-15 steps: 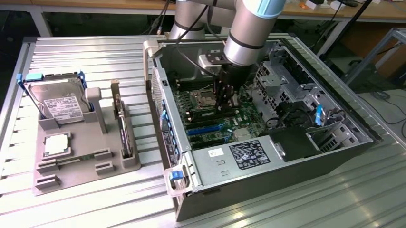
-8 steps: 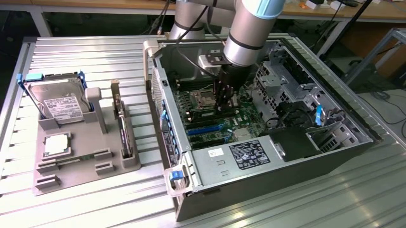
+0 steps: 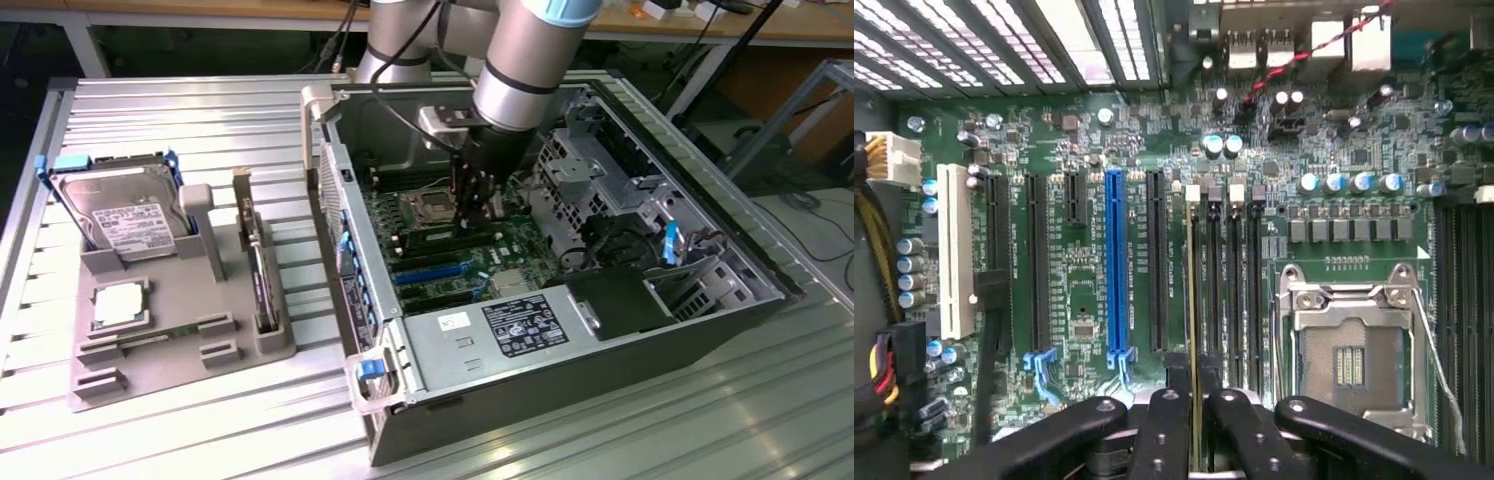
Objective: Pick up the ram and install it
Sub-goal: 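Insert the ram into the slot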
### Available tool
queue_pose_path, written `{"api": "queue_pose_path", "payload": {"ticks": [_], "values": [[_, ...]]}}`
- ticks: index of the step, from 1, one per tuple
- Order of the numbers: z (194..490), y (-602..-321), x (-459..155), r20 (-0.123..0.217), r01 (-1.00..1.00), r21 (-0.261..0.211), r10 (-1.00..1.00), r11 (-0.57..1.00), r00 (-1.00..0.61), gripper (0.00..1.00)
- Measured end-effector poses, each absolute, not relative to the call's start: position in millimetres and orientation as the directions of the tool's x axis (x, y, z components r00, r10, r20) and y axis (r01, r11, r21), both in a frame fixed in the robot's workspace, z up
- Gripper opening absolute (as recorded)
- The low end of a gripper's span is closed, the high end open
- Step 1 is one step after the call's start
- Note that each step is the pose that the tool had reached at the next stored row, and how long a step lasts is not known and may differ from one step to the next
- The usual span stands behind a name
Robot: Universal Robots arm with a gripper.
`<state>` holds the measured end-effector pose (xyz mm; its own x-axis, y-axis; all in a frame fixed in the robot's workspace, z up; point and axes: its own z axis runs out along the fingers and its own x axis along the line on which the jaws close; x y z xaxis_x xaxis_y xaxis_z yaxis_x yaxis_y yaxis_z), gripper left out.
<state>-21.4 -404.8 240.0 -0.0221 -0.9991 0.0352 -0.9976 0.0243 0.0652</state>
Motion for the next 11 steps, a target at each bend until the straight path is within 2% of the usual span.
{"api": "queue_pose_path", "payload": {"ticks": [11], "values": [[232.0, -403.7, -21.4, 0.035, -0.997, 0.065, -0.999, 0.032, -0.030, 0.14]]}}
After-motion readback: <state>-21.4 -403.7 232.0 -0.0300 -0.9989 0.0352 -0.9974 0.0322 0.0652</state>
